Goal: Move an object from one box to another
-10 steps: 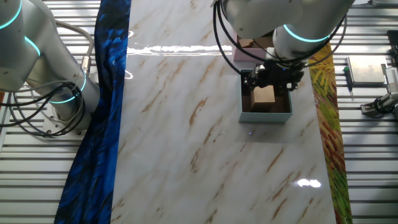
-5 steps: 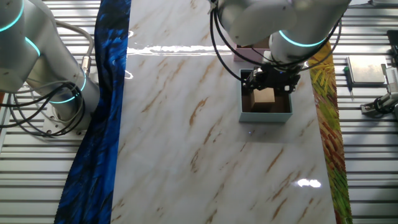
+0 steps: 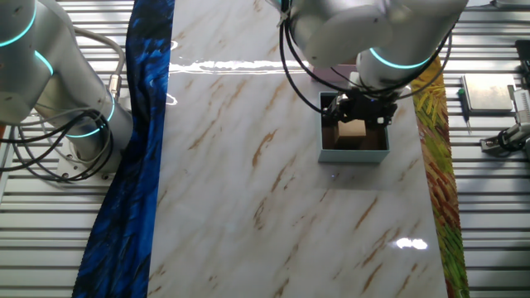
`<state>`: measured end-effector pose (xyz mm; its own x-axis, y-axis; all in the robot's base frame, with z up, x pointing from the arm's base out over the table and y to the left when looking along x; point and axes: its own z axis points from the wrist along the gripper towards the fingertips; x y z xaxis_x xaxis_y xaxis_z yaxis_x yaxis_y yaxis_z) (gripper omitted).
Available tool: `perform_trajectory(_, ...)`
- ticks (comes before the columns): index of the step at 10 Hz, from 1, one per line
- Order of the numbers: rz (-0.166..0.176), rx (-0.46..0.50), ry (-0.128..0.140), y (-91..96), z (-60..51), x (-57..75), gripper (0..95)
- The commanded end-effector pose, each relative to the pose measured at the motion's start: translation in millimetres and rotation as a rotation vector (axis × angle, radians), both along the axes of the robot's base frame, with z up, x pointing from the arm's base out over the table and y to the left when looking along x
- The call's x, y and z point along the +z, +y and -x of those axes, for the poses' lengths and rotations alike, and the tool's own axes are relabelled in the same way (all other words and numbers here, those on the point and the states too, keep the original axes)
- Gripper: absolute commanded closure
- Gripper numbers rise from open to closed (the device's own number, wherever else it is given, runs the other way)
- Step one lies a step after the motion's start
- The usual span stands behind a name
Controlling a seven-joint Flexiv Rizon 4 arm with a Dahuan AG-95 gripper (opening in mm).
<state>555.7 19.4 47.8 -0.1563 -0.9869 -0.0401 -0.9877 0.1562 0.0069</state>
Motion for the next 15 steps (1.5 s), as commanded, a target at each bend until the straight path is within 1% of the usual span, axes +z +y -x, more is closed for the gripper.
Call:
perform_trajectory(1, 0.009, -0.011, -0.018, 0.0, 0.1, 1.9, 95.0)
perform_trajectory(2, 0.013, -0.02, -0.017, 0.0, 0.1, 3.8, 95.0)
perform_trajectory(4, 0.022, -0.023, -0.007, 0.0, 0.3, 12.8, 95.0)
perform_trajectory(6, 0.031, -0.027, 0.002, -3.2, 1.8, 38.5, 95.0)
perform_trajectory(7, 0.032, -0.033, 0.008, -9.4, 2.8, 57.9, 95.0)
perform_trajectory(8, 0.033, -0.032, 0.017, -16.1, 3.2, 74.0, 95.0)
perform_trajectory(11, 0.041, -0.028, 0.035, -16.1, 3.2, 74.0, 95.0)
perform_trajectory(12, 0.045, -0.004, 0.042, -16.1, 3.2, 74.0, 95.0)
perform_trajectory(13, 0.041, 0.019, 0.042, -16.1, 3.2, 74.0, 95.0)
perform_trajectory(15, 0.039, 0.023, 0.043, -16.1, 3.2, 74.0, 95.0)
